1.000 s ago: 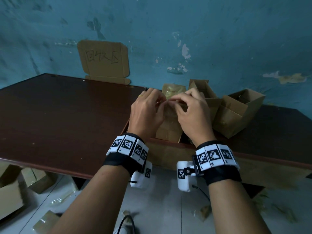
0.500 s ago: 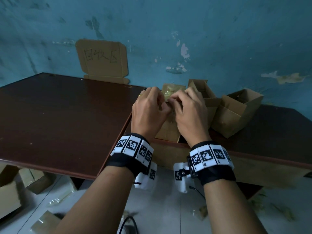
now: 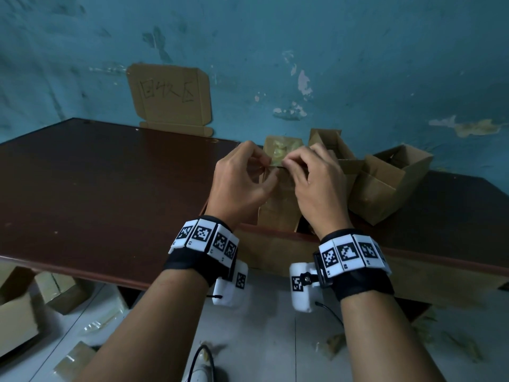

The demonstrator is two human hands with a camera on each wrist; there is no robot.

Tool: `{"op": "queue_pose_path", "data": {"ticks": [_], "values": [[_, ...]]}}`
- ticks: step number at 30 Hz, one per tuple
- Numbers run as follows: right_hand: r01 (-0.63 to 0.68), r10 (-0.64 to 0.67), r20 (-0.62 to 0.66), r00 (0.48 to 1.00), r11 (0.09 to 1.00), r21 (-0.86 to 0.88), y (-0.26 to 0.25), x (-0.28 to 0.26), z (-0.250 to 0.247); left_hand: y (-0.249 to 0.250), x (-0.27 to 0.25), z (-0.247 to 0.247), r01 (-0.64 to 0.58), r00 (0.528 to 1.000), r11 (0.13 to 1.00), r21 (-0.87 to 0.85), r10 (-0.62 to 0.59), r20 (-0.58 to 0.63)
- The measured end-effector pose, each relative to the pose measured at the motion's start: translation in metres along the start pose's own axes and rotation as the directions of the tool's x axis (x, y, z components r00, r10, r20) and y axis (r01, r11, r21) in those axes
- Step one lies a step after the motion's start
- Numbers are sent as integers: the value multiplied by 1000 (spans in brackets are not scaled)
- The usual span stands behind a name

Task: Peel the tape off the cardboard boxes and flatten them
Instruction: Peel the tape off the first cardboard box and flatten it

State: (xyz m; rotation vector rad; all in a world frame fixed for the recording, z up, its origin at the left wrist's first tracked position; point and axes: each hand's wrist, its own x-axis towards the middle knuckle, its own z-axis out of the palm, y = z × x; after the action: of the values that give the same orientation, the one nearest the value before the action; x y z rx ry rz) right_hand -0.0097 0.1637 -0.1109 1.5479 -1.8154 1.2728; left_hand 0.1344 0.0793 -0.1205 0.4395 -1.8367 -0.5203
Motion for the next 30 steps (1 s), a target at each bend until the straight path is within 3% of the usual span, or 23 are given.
{"op": "queue_pose_path", "data": {"ticks": [17, 24, 30], "values": [[-35, 35, 27, 999, 999, 15, 3, -1, 0, -12, 2, 8, 36, 999, 995, 91, -37, 15], [-58, 57, 26, 998, 997, 53, 4, -1, -2, -9, 1, -2, 74, 995, 997, -32, -71, 75], [-69, 68, 21, 997, 995, 65, 3, -2, -3, -12, 1, 0, 82, 992, 997, -6, -81, 92]]}}
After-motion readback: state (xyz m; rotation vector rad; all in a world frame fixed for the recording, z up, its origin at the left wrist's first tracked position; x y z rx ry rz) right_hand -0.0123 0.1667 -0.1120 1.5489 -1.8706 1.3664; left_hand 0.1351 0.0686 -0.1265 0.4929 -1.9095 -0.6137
